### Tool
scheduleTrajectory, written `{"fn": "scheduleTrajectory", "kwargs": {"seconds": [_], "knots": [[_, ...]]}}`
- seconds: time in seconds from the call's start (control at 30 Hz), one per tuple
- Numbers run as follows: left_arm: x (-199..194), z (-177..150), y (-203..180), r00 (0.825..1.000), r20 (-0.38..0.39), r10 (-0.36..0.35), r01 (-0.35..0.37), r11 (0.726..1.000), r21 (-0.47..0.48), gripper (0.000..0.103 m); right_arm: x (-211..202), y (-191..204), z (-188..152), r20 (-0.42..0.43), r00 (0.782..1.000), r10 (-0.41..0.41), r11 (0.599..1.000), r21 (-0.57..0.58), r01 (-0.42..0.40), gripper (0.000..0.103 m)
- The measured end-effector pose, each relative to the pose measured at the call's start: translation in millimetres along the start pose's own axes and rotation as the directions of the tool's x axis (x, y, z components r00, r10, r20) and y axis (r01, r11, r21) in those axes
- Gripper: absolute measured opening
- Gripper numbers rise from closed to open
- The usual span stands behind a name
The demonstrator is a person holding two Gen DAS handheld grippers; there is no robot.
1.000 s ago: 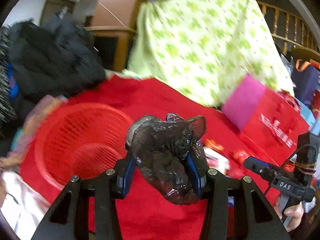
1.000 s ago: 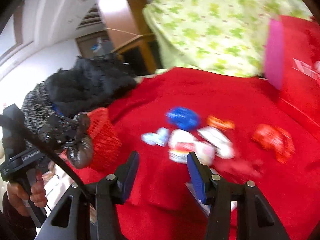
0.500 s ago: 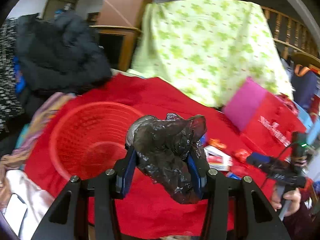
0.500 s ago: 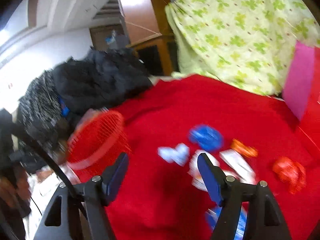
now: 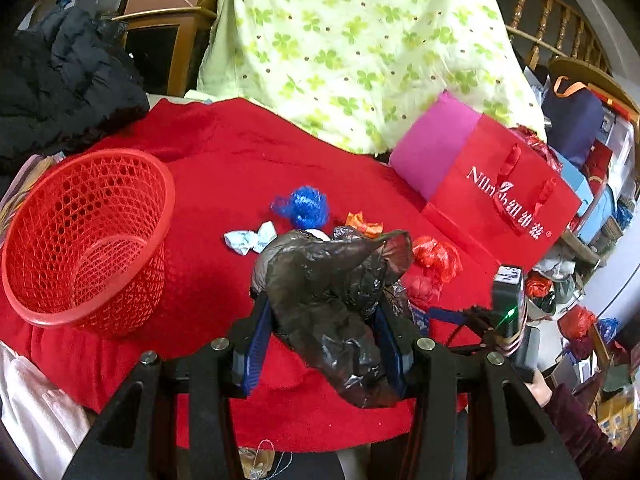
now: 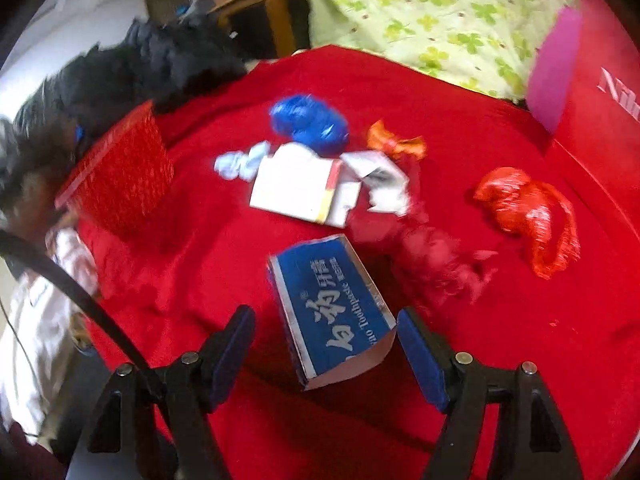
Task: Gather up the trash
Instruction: 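Lift the black bag with left tool while right tool holds the toothpaste box, then carry bag and box over red mesh basket and open both tools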
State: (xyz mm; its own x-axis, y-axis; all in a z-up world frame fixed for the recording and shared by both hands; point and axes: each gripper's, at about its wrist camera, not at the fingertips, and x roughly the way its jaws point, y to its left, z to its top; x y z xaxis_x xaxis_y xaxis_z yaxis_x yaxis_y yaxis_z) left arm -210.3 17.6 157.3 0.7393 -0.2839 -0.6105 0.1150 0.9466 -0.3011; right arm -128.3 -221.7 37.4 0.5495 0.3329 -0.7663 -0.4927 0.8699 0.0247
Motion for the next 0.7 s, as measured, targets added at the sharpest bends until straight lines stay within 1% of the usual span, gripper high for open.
{"fn": "scheduleTrajectory", "kwargs": {"seconds": [0.13,0.2,0.27,0.33,0.37,0.4,0.43,0.47,0.5,0.6,0.63,0.67,0.7], "knots": [[1.6,-3.7,6.4,1.000,-0.009,0.011,-0.011,1.000,-0.024,0.051,15.7,13.7,-2.2,-0.006,0.995,-0.097,0.990,-0.099,0.096,0.077],[2.1,-5.9,8.3,1.000,-0.015,0.009,-0.010,0.999,-0.033,0.051,19.8,17.2,-2.6,-0.002,0.995,-0.103,0.989,-0.108,0.102,0.077],[1.3,-7.4,9.6,1.000,-0.017,0.007,-0.008,0.999,-0.035,0.051,21.0,16.1,-2.6,0.010,0.996,-0.089,0.992,-0.093,0.089,0.076],[0.0,-8.2,11.4,1.000,-0.015,0.013,-0.014,0.999,-0.032,0.051,20.8,15.1,-1.2,0.023,0.996,-0.081,0.994,-0.068,0.082,0.065],[-0.9,-8.4,13.5,1.000,-0.015,0.013,-0.013,0.999,-0.040,0.051,19.8,14.0,-0.3,0.031,0.996,-0.083,0.995,-0.053,0.085,0.063],[-2.0,-8.7,15.4,1.000,-0.014,0.011,-0.012,0.999,-0.047,0.051,18.8,15.0,0.8,0.036,0.996,-0.077,0.996,-0.044,0.079,0.058],[-3.2,-9.0,16.9,1.000,-0.011,0.013,-0.013,0.999,-0.050,0.051,15.8,13.3,1.9,0.047,0.997,-0.059,0.998,-0.022,0.060,0.042],[-4.8,-9.7,19.0,1.000,-0.007,0.017,-0.017,0.999,-0.051,0.051,14.0,12.9,2.9,0.052,0.997,-0.053,0.999,-0.009,0.054,0.037],[-5.3,-10.1,20.1,1.000,-0.005,0.019,-0.019,0.998,-0.052,0.051,13.3,11.9,3.8,0.050,0.998,-0.046,0.999,0.004,0.046,0.036],[-8.2,-11.6,24.6,1.000,-0.003,0.016,-0.016,0.998,-0.066,0.051,15.4,15.7,4.6,0.028,0.999,-0.033,0.999,-0.006,0.033,0.037],[-8.9,-12.1,25.0,1.000,-0.003,0.018,-0.018,0.998,-0.064,0.051,14.6,15.6,5.0,0.029,0.999,-0.023,1.000,0.001,0.023,0.040],[-9.3,-13.0,25.5,1.000,-0.003,0.019,-0.019,0.998,-0.062,0.051,13.2,15.2,5.6,0.028,1.000,0.000,1.000,0.012,0.000,0.048],[-9.3,-14.0,26.2,1.000,-0.007,0.017,-0.017,0.998,-0.063,0.051,12.6,15.1,6.7,0.022,0.999,0.036,0.999,0.025,-0.036,0.076]]}}
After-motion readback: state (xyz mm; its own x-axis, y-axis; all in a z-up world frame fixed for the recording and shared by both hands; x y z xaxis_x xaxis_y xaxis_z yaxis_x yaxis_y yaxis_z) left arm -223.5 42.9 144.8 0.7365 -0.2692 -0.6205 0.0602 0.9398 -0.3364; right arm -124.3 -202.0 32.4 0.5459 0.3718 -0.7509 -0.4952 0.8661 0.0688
